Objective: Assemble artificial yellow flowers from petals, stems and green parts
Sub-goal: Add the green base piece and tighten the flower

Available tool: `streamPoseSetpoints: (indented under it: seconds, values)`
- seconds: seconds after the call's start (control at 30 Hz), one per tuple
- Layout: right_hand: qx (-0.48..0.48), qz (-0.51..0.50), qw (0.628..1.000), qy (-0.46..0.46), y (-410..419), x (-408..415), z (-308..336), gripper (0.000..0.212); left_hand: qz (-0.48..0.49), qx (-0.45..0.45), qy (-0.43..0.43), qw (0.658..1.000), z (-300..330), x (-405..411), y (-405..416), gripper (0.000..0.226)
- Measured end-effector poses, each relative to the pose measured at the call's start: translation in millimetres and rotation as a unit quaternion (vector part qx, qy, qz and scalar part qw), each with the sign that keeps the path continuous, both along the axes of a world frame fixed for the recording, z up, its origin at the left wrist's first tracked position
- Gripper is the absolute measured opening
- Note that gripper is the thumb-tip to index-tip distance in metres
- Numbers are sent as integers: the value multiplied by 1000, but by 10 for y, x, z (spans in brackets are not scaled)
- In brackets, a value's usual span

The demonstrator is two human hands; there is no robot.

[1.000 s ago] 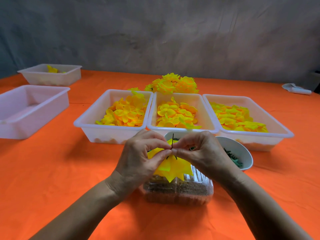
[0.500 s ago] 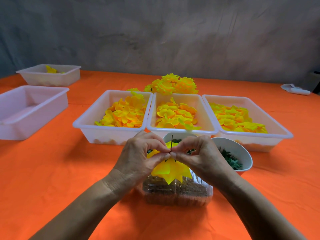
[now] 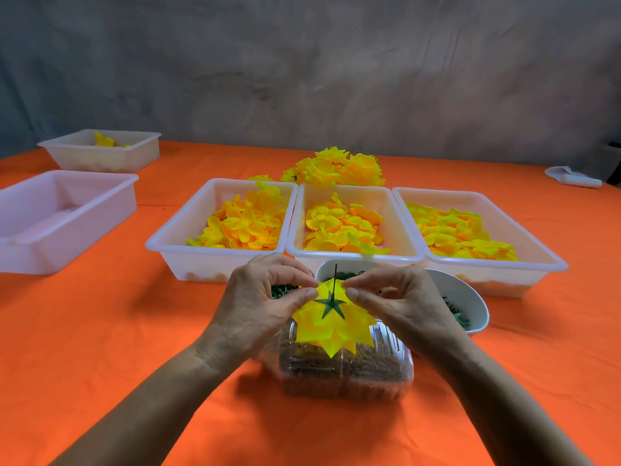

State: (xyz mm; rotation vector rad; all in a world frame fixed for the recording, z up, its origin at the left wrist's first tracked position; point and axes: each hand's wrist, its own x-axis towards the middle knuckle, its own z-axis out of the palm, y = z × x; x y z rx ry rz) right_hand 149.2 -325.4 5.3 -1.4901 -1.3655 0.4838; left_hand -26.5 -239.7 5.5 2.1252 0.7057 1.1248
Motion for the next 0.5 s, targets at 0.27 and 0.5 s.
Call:
streamPoseSetpoints:
  seconds: [0.27, 0.5]
  values:
    - [-22, 18, 999, -45, 91, -75, -41, 7, -22, 23, 51, 998, -46, 59, -1, 10]
    - [-9, 25, 998, -55, 88, -89, -70, 8, -50, 36, 80, 995, -37, 77, 46, 7]
